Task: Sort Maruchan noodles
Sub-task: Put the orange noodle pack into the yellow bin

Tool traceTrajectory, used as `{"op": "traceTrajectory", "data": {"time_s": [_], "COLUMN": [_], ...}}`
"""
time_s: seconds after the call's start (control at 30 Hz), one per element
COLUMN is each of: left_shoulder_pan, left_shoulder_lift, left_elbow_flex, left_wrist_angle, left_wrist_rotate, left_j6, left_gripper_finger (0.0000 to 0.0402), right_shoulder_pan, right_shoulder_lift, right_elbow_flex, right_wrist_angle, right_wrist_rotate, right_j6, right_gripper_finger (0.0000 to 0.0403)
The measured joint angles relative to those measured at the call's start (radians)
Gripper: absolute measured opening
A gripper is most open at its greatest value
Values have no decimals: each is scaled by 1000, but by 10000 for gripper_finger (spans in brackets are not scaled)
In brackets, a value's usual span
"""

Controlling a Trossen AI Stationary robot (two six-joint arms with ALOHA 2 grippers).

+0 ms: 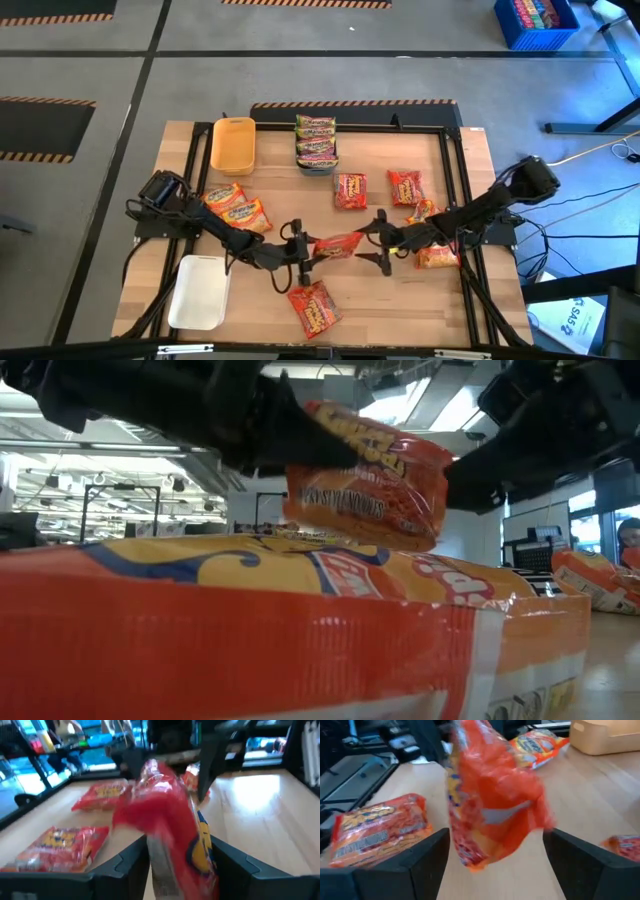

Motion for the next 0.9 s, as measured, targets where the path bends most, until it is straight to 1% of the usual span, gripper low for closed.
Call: {"op": "traceTrajectory", "data": {"time_s": [0.17, 0.3, 0.47, 0.67, 0.77, 0.9], "left_shoulder_pan": [-6, 0, -1, 22, 39, 43], "left_shoulder_lift": [0, 0, 0, 0, 0, 0], "left_elbow_flex": [0, 0, 0, 0, 0, 0], "left_wrist_angle": [53, 53, 35, -75, -113, -116], "left_wrist_rotate": [3, 8, 32, 87, 97, 103], "left_j6": [36, 25, 11, -95, -149, -158], "left_gripper_finger": [174, 174, 172, 169, 169, 169], "right_shoulder_pan": [-1, -8, -19, -19, -19, -19], "right_shoulder_lift": [56, 143, 223, 232, 232, 232], "right_elbow_flex": [24, 57, 100, 104, 104, 104], "right_wrist_angle": [45, 151, 148, 127, 118, 101], "right_wrist_rotate": [0, -27, -60, -65, -67, -66], "right_j6": [-21, -54, -87, -88, -87, -86], "right_gripper_finger": [305, 305, 305, 305, 304, 279]}}
